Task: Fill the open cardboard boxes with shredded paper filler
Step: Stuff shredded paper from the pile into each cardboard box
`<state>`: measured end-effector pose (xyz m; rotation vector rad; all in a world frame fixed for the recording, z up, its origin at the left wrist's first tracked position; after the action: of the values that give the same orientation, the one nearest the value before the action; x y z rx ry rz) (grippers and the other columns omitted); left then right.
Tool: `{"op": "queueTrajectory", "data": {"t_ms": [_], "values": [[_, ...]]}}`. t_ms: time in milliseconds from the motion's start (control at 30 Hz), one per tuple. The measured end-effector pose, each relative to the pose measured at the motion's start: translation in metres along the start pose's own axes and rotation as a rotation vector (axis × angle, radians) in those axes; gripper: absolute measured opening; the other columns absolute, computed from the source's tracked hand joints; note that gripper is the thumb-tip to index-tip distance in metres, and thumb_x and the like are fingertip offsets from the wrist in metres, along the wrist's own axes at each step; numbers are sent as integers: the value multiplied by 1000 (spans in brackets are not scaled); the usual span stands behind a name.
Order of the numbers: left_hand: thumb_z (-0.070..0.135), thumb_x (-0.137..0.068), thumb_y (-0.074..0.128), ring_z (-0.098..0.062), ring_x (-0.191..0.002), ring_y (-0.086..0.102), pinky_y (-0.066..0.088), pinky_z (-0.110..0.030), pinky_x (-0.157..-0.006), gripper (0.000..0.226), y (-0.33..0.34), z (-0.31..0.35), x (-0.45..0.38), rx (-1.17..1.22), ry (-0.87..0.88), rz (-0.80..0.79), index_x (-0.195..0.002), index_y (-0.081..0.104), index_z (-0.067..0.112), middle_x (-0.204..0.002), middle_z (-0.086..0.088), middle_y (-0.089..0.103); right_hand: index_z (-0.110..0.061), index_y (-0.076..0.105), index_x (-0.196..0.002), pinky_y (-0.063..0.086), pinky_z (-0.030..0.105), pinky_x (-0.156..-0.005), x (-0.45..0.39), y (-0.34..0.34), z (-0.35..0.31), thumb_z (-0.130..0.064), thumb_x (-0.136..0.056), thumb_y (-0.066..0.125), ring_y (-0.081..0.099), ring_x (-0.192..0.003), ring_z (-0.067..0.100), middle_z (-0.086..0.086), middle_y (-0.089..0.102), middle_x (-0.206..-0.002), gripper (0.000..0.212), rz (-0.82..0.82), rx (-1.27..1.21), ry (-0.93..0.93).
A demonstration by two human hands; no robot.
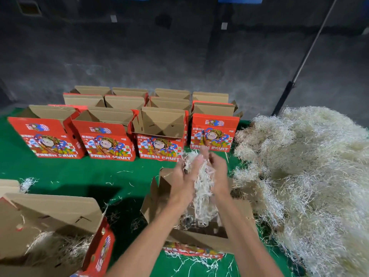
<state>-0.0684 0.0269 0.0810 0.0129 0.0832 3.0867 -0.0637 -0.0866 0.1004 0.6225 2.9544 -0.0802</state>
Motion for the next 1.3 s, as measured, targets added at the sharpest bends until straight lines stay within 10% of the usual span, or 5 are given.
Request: {"op": "queueTrajectory", "data": {"t_ms": [133,400,567,733,1300], "values": [[64,-88,61,-16,-43,32,27,-27,-41,52,-42,7,-20,26,157,139,-69,57,16,-53,6,42,-10,51,-63,25,21,-37,-9,-32,1,-38,-102,54,28,-38,10,-10,38,-44,48,123,109,6],[96,-68,44,-13,-130,50,42,-45,-108,109,-9,-2,0,-34,-125,7,-150,31,27,-145,6,46,-18,56,-72,31,15,-38,12,10,-1,-53,-99,50,32,-38,2,-16,48,-47,45,36,63,-31],[88,-73,53,-2,-46,41,40,-18,-50,67,-49,4,-20,-49,-75,137,-97,61,26,-66,8,44,-17,47,-60,24,27,-42,-2,-27,4,-42,-100,54,26,-41,10,-13,36,-42,48,126,114,9],[81,-80,50,-11,-116,58,32,-50,-110,49,-64,1,-33,124,-158,200,-115,62,49,-121,12,59,-20,51,-71,32,18,-43,0,-40,4,-63,-96,45,33,-42,2,-19,41,-45,50,183,99,-4],[77,-79,58,-7,-97,57,44,-39,-100,67,-75,-11,-30,-3,-189,276,-115,55,20,-102,6,56,-21,60,-75,20,23,-60,0,-58,15,-61,-96,49,31,-83,4,-15,60,-51,47,170,61,-10]]}}
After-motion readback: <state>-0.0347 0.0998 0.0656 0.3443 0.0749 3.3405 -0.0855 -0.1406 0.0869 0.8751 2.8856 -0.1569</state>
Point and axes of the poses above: each hand's wrist, its own x-axis away from the middle knuckle, its own y-axis out of the palm, z = x × y, the point moved 4 cm from there along -x, towards the middle knuckle
